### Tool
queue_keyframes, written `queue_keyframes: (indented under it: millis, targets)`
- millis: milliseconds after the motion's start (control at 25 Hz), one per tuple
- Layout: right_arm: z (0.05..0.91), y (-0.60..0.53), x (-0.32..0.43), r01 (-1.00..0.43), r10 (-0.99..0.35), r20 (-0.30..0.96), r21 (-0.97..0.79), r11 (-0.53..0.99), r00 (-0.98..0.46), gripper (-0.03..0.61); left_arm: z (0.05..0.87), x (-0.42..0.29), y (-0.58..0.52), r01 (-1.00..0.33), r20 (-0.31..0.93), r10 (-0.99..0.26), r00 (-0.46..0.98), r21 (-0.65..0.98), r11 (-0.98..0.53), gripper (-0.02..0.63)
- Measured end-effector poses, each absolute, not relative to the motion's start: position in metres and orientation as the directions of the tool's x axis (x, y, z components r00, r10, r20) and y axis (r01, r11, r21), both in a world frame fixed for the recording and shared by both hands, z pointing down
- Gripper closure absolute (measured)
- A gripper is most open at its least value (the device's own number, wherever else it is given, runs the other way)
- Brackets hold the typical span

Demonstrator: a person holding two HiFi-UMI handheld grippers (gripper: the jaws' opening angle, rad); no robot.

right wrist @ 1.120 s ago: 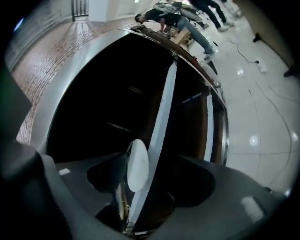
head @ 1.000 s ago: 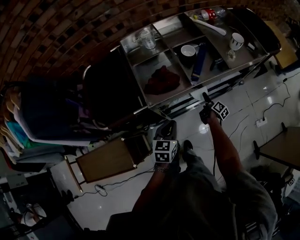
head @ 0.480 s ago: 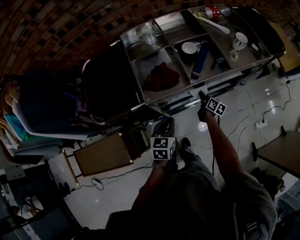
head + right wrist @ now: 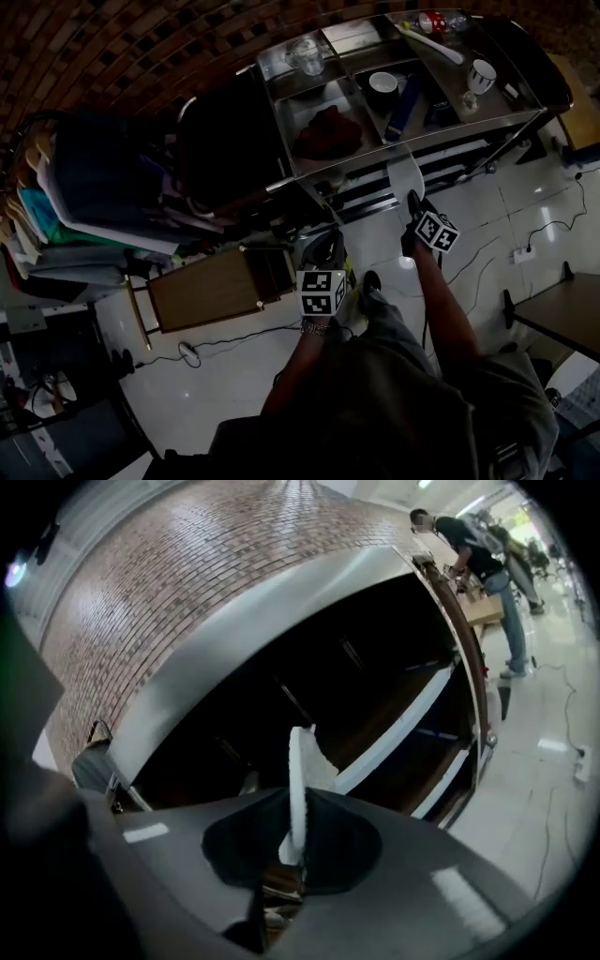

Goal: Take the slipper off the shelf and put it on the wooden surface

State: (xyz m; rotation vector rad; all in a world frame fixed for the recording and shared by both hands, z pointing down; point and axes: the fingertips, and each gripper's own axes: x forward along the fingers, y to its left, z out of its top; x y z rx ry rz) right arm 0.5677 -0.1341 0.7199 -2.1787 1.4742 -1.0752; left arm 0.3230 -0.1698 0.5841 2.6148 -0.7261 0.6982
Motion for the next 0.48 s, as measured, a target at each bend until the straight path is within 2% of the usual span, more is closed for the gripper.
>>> queue_keyframes:
  millis: [240,480]
  targets:
    - [0.706,-0.066,0.501,-0.723,-0.855,0.456,-0.501,-0.476,0.248,0.547,0.574,0.258,-0.153,-0.579,0.508,-0.425,0.749,0.192,-0.792,0.603]
    - [0.687,-0.017,0.397,-0.741,-0.837,0.44,-0.432,-0.514,0.325,0.548,0.567,0.14,-0.12,-0.595,0.465,-0.47,0.75,0.163,-0.787,0.603]
